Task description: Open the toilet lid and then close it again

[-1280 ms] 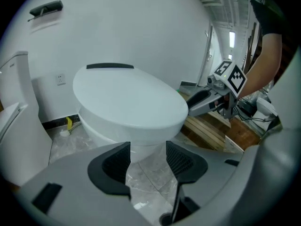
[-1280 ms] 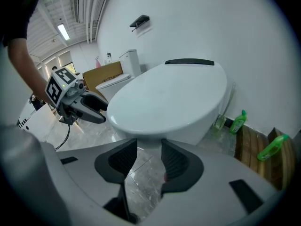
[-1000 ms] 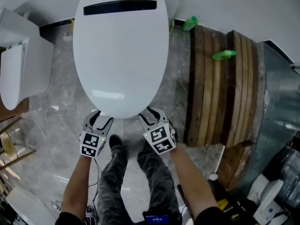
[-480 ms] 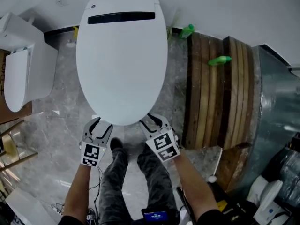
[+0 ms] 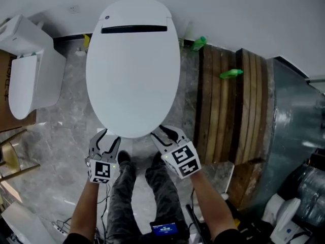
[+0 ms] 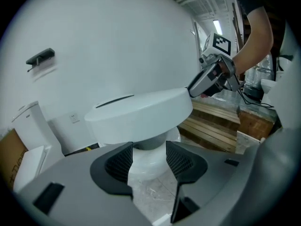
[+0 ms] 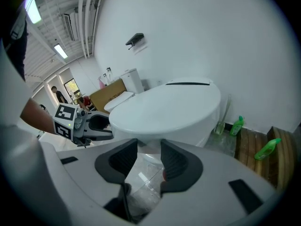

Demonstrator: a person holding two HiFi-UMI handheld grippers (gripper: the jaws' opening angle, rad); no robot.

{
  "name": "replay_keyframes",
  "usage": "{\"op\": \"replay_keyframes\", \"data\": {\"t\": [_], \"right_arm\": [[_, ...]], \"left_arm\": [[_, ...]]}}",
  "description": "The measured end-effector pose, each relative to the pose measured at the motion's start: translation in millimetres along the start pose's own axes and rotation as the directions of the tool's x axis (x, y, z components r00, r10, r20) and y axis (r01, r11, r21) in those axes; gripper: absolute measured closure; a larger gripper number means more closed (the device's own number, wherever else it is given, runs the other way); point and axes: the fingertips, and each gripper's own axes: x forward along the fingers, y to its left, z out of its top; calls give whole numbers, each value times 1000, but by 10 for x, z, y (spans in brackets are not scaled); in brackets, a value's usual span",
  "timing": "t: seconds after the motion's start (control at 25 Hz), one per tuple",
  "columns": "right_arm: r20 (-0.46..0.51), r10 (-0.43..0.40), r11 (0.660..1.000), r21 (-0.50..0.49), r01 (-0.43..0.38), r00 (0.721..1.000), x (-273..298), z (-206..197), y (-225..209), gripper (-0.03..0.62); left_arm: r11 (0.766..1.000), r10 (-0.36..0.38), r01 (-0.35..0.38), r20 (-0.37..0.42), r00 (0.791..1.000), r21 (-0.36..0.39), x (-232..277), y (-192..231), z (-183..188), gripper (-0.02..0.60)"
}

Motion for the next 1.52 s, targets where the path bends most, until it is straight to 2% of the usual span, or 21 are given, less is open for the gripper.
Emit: {"op": "replay_keyframes", "data": {"t": [0.12, 0.28, 0.48, 0.68, 0.92, 1.08, 1.16, 1.36, 1.52], "right_arm": [[22, 11, 1000, 11, -11, 1000, -158, 186, 48, 431], [81, 22, 999, 28, -24, 996, -378, 526, 55, 431], [102, 34, 998, 45, -39, 994, -585, 863, 60, 433], [117, 45, 995, 79, -54, 992, -726, 1113, 72, 433], [133, 58, 995, 68, -68, 989, -889, 1428, 52, 437], [153, 43, 999, 9, -45, 987, -993, 1655, 45, 437], [173, 23, 999, -47, -16, 985, -1062, 1776, 48, 437], [203, -23, 984, -167, 58, 979, -1266, 2064, 48, 436], [245, -92, 941, -297, 165, 965, -1324, 2346, 15, 436]], "left_arm": [[996, 66, -70, 57, 996, 62, -142, 82, 230, 360], [971, 151, -169, 115, 982, 169, -309, 228, 621, 360], [953, 211, -239, 159, 964, 184, -501, 406, 1036, 360], [930, 234, -273, 179, 956, 246, -581, 579, 1426, 360], [941, 223, -260, 181, 958, 217, -682, 722, 1766, 379], [952, 213, -241, 156, 964, 188, -734, 845, 1992, 380], [958, 212, -235, 143, 967, 166, -767, 890, 2100, 380], [959, 225, -249, 168, 960, 138, -836, 1055, 2449, 385], [961, 225, -250, 187, 956, 119, -855, 1216, 2728, 390]]}}
